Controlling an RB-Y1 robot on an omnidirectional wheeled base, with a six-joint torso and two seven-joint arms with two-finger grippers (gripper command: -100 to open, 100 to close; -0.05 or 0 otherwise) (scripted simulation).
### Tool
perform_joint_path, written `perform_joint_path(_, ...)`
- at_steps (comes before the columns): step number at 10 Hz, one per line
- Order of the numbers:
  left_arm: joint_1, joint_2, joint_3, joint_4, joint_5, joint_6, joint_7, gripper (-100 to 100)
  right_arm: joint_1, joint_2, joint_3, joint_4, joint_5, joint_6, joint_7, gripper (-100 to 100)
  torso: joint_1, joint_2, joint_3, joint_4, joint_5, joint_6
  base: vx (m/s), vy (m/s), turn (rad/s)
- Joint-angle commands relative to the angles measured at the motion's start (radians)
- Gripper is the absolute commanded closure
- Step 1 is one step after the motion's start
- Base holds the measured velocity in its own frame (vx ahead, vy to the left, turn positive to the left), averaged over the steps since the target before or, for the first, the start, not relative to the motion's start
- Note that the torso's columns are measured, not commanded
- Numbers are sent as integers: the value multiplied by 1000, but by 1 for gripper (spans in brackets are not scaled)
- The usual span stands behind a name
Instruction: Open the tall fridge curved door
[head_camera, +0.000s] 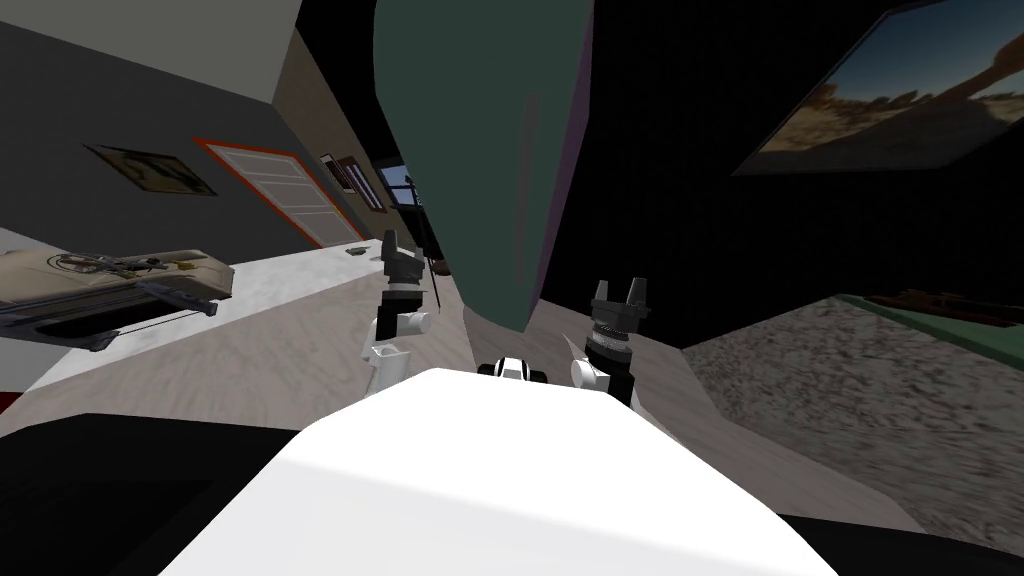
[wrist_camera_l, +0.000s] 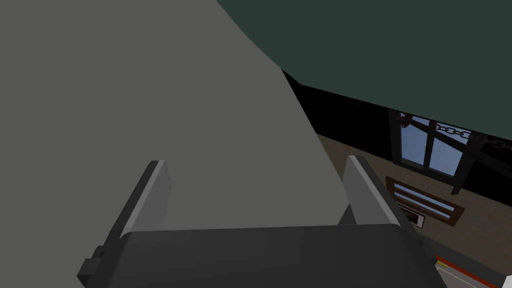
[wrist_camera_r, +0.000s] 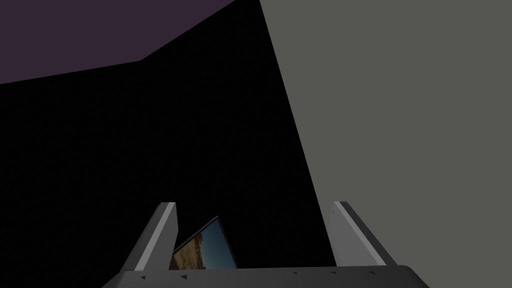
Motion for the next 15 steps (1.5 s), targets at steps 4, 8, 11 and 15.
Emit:
perform_joint_path(4, -154, 9, 96, 103, 23, 134, 13, -100, 0, 0, 0, 0, 0, 0, 0, 0, -5, -2, -1, 0, -2, 0, 10, -158, 141)
perform_joint_path(8, -258, 10, 154, 179, 40, 226, 22, -100, 0, 0, 0, 0, 0, 0, 0, 0, -3, -3, -2, -1, -1, 0, 8, -161, 140)
perform_joint_path(11, -330, 9, 181, 219, 48, 269, 27, -100, 0, 0, 0, 0, 0, 0, 0, 0, -4, 0, 0, 0, -1, 0, -9, -150, 112)
perform_joint_path(15, -439, 5, 233, 301, 66, 352, 37, -100, 0, 0, 0, 0, 0, 0, 0, 0, -4, -1, -1, 0, -1, 0, 4, -143, 119)
